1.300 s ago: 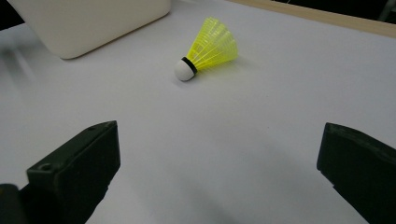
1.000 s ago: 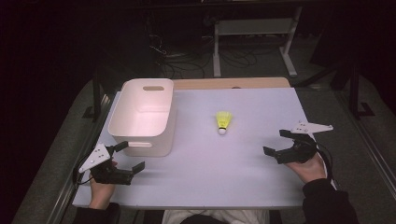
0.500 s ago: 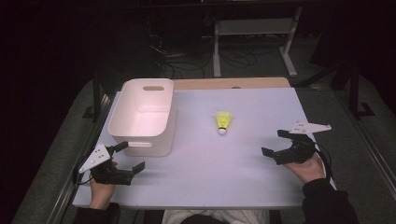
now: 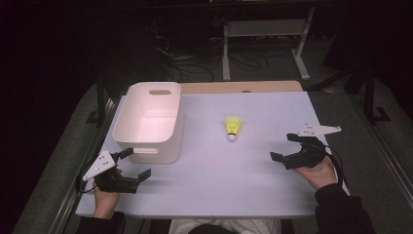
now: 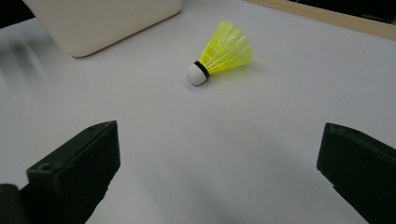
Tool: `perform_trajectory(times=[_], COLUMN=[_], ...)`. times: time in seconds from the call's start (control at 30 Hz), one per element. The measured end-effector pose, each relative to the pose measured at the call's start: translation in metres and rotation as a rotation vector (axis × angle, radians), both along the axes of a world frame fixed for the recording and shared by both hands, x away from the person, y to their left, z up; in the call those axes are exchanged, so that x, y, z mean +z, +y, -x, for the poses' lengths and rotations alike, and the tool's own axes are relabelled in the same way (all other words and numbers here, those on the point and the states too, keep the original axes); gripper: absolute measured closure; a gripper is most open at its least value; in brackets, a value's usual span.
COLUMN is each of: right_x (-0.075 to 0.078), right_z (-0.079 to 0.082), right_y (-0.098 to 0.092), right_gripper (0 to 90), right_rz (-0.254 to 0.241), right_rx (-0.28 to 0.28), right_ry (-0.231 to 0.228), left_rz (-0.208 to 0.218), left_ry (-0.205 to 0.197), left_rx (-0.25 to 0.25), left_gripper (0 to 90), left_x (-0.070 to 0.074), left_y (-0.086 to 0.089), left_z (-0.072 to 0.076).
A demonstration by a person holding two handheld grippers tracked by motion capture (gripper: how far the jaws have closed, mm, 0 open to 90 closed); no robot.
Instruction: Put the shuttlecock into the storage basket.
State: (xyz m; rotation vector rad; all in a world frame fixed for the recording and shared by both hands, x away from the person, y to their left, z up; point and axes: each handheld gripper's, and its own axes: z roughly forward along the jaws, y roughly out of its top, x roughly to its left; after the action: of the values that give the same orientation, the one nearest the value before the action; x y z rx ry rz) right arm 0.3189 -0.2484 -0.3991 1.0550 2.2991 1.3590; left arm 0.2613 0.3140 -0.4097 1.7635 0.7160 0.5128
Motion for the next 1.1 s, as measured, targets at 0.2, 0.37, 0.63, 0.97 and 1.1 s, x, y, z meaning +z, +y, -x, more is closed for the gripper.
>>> perform_trajectory(times=[0.2,0.37,0.63,0.97,1.1], right_x=[0.005,0.009,0.019,0.024,0.028], right_z=[-0.005,-0.008,-0.019,-0.028,-0.031], right_y=[0.001,0.003,0.009,0.015,0.017], right_gripper=[0.0,0.0,0.0,0.0,0.0], right_rz=[0.009,0.017,0.032,0.053,0.062], right_rx=[0.002,0.008,0.021,0.032,0.037], right_ry=[0.008,0.006,0.016,0.028,0.023], left_rz=[0.001,-0.001,0.008,0.014,0.014], left_ry=[0.001,0.000,-0.002,-0.007,-0.007], left_rx=[0.004,0.003,0.010,0.009,0.008], left_gripper=[0.0,0.0,0.0,0.0,0.0], left_x=[0.000,0.000,0.000,0.001,0.001], left_y=[0.000,0.001,0.001,0.001,0.001], left_z=[0.001,0.001,0.002,0.002,0.002])
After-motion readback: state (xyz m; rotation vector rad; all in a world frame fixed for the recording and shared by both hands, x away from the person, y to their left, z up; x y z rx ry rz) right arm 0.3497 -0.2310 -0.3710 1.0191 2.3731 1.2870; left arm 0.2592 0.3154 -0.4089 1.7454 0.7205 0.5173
